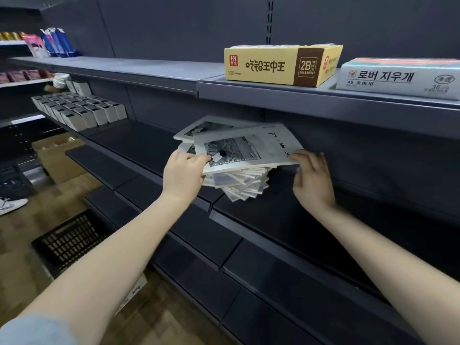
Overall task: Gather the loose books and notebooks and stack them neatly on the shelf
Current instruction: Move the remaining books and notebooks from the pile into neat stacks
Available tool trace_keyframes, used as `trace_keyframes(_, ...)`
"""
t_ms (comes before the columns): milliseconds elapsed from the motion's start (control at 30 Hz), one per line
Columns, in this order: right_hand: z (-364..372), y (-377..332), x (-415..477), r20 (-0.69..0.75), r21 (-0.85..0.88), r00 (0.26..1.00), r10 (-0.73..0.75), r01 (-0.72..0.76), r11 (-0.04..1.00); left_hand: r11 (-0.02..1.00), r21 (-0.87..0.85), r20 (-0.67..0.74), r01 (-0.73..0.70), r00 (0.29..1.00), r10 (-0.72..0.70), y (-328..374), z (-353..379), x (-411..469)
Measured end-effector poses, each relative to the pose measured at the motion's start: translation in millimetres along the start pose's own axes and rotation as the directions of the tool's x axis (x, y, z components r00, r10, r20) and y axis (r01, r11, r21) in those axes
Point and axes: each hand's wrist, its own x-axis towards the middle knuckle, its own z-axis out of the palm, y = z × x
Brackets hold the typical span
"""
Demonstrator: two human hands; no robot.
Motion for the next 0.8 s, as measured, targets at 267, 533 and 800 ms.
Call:
trace_keyframes(267,12.5,-75.3,-0.3,0.162,0.108,0.949,-0.270,0.255,0.961,0.991,0.105,-0.120,-0.087,0.988,0.099,25.1,-18.7,-5.7)
trace_keyframes(533,11.1,-74.8,-3.9,0.190,0.201,0.921,-0.341,0.303,0.931,0.989,-0.050,-0.130,-0.140,0.983,0.133,23.8,-23.4,-19.8)
trace_keyframes(800,-9.0,-23.0,-8.7,0.323,0.371,0.868,-0.377,0.250,0.894,0.978,-0.057,0.252,-0.202,0.945,0.209,28.5,-21.1,-21.2)
